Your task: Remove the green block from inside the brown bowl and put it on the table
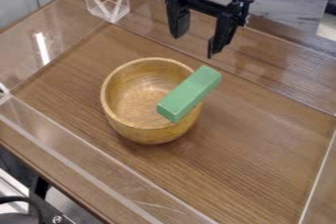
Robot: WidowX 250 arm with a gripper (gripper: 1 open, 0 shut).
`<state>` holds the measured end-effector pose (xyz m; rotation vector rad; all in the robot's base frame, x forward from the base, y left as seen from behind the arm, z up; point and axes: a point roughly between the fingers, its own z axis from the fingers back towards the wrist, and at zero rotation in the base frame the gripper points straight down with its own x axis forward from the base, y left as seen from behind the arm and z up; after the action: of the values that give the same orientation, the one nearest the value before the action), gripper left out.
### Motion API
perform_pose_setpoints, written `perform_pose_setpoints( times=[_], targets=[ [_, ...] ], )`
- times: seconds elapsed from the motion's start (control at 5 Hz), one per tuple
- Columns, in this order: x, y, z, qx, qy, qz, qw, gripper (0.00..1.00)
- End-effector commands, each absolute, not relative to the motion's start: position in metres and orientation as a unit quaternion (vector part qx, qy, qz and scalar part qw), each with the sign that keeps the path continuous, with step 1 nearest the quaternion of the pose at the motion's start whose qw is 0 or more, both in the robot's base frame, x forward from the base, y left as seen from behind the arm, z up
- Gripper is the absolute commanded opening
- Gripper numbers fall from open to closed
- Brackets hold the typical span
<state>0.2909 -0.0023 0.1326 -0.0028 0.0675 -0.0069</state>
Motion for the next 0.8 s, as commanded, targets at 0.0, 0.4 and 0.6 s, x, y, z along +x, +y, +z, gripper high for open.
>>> perform_pose_setpoints(
  times=[0.0, 0.4, 0.6],
  targets=[
    [0.285, 0.002, 0.121, -0.003, 0.034, -0.006, 0.999, 1.00],
    [0.242, 0.016, 0.070, 0.000, 0.025, -0.036, 0.999, 1.00],
    [0.242, 0.016, 0.058, -0.002, 0.012, -0.048, 0.999, 1.00]
  ],
)
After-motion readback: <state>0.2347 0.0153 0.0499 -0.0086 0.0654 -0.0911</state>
